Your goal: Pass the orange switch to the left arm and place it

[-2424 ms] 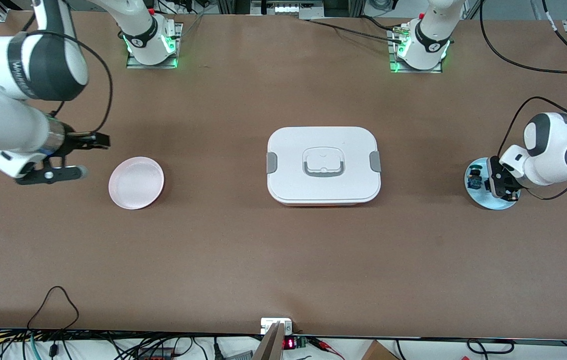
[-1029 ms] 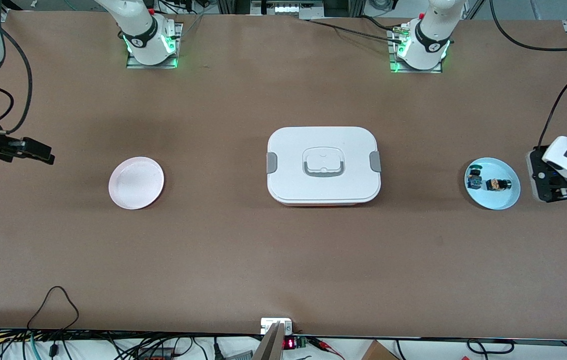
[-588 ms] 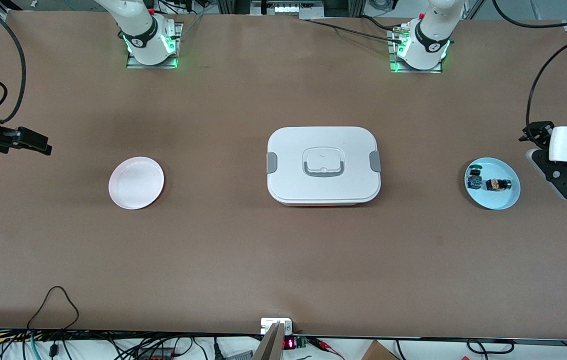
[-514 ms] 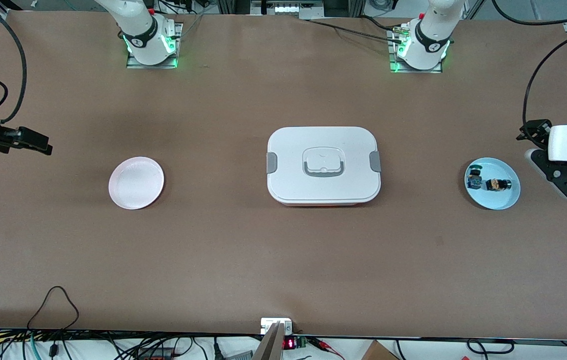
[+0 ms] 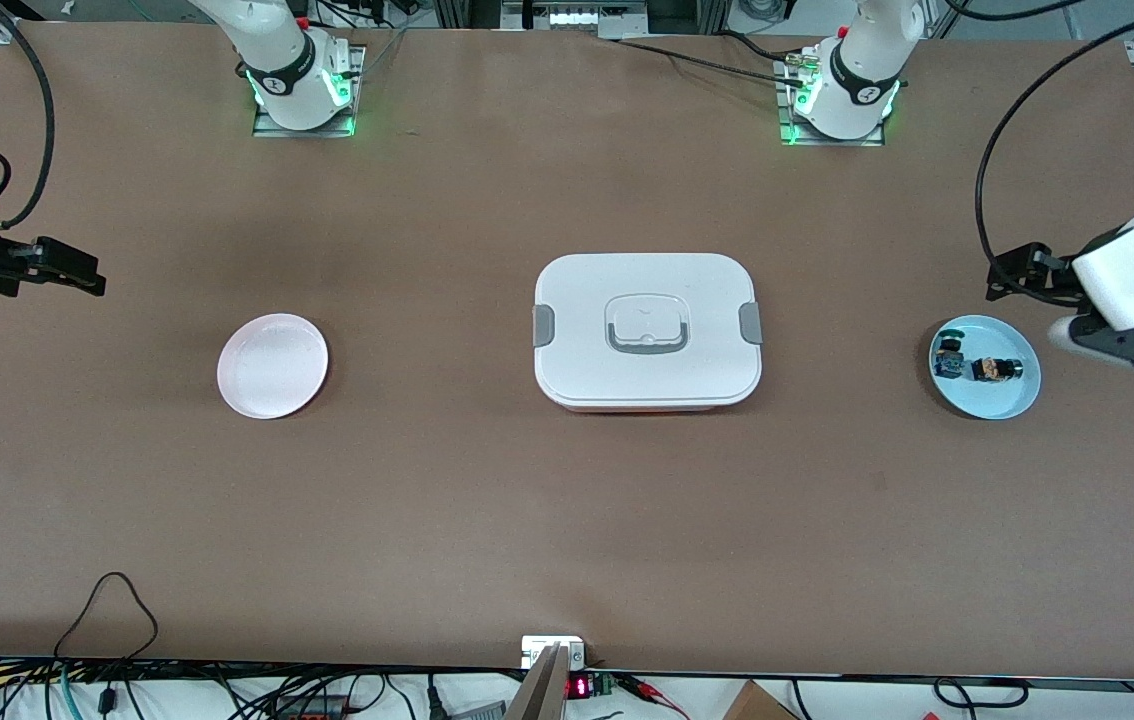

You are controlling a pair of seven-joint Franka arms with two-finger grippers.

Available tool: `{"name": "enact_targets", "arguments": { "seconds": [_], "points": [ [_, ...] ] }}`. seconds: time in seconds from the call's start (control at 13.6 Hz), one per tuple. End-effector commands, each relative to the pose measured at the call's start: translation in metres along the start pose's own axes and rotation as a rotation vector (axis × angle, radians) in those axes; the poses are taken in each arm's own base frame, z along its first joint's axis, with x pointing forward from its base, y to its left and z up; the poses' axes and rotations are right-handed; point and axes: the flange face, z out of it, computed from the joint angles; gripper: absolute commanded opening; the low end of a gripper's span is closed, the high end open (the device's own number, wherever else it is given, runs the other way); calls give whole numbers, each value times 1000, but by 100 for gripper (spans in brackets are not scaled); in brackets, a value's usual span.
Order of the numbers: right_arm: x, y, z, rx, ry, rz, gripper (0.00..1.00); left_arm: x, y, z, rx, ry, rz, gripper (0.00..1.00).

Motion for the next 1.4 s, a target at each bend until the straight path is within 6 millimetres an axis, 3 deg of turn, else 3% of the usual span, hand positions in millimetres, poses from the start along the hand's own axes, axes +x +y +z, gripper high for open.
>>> {"name": "enact_targets", "arguments": {
  "seconds": [0.0,0.07,0.29,0.59,0.73,1.32],
  "points": [
    [-5,-3,1,6,-11,-10,100,-42,-3,-2,32,57,-113,100],
    [-5,-3,0,6,-8,-9,100,-49,-11,3,11,82,-131,100],
    [-10,-4,0,7,5,-10,100,-69,-12,29,-4,127,-141,100],
    [-16,-5,2,8,25,30,100,-64,-16,31,8,136,-140,100],
    [-17,-15,-1,-1,25,40,100,-65,-19,32,-1,128,-147,100],
    [-19,-11,-8,-1,27,20,100,-60,-19,34,-6,118,-135,100]
  ]
}}
